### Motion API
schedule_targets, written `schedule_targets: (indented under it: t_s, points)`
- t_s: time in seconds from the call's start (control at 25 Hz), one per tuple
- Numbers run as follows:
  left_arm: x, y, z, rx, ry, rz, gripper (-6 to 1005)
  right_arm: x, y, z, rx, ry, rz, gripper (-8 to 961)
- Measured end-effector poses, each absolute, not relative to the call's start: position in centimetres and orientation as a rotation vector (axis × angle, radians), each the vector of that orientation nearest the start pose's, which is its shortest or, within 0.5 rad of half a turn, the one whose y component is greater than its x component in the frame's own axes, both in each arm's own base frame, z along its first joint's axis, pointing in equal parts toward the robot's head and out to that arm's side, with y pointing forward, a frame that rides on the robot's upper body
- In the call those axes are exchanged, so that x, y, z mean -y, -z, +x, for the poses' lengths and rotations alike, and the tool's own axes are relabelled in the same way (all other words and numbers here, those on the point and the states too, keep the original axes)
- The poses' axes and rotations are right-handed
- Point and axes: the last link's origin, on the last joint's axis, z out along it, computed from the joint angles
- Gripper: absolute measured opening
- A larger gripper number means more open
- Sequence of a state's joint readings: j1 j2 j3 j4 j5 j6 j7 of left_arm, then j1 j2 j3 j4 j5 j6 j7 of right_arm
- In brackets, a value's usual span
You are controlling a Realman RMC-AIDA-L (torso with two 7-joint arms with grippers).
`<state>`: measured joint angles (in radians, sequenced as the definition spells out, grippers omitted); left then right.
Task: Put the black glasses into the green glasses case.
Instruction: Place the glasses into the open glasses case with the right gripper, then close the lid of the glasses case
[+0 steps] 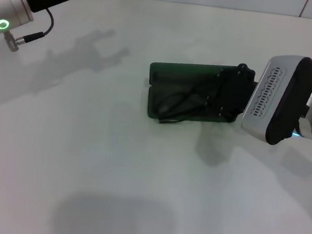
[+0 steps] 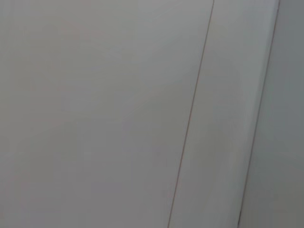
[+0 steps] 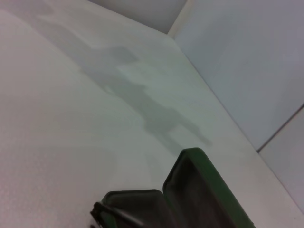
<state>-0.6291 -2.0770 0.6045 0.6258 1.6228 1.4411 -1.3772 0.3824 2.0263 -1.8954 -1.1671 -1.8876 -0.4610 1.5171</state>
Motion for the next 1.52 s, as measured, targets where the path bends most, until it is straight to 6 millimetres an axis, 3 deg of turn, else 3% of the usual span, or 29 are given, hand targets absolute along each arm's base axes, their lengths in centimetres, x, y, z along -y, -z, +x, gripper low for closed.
schedule_targets:
  t_s: [0.24,0.8,1.24,1.52]
  points:
    - [-39.0,-4.5,-21.2,0.548,1.13,-2.322,825,-36.1,7.7,17.7,0.207,-0.048,-2.474,378]
    - [-38.9,-4.5,-21.4,0.547,1.125,-2.317,826,-35.5,6.5,17.1,0.144,-0.151,-2.586,374]
    - [-38.7,-4.4,-21.7,0.55,1.122,-2.316,825,-35.9,4.9,16.3,0.459,0.038,-2.658,370]
    - [-38.2,-4.2,-22.3,0.571,1.121,-2.306,826,-36.4,5.8,15.1,0.597,0.16,-2.664,368]
